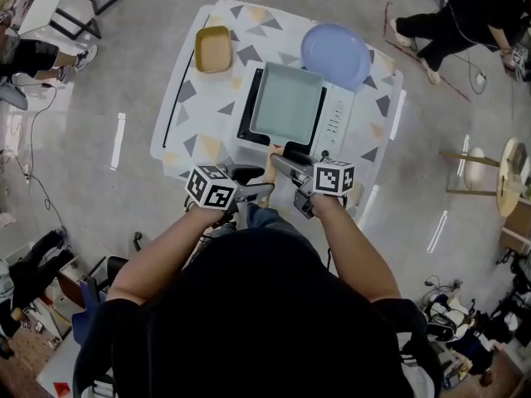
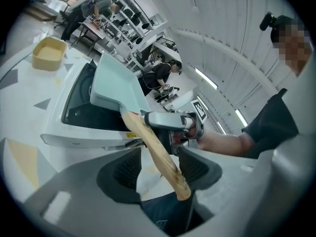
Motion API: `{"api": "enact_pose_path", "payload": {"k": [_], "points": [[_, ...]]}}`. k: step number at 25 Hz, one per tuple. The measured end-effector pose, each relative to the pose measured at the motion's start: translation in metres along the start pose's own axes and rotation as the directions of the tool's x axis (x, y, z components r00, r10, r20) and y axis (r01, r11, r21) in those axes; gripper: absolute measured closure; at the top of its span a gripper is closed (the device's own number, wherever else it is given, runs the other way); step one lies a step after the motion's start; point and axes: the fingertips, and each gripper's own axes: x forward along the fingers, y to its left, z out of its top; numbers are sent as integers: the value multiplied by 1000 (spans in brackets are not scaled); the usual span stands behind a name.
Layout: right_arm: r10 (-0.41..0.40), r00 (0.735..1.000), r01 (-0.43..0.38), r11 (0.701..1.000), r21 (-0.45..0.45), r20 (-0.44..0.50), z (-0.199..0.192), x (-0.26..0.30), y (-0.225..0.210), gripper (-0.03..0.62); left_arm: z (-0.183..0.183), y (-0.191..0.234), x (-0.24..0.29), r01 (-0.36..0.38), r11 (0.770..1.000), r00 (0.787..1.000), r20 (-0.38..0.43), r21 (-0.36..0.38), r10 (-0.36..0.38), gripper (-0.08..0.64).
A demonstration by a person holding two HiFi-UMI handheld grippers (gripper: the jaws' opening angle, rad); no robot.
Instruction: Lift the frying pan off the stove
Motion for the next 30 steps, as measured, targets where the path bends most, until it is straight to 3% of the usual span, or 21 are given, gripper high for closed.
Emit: {"api": "enact_pose_path", "payload": {"k": [7, 15, 21, 30], "points": [[65, 997, -64, 997, 42, -31, -3, 15, 0, 314, -7, -2, 12, 48, 997, 999, 1, -52, -48, 327], [143, 989, -139, 985, 100, -32, 0, 30, 4, 318, -7, -3, 20, 75, 996, 997, -5, -52, -76, 368], [210, 978, -205, 959, 194, -5, 0, 35, 6, 359, -8, -5, 20, 85, 995, 996, -10, -58, -86, 373], [270, 963, -267, 939, 217, 16, -1, 37, 22, 362, -10, -11, 13, 113, 992, 994, 18, -62, -112, 373]]}}
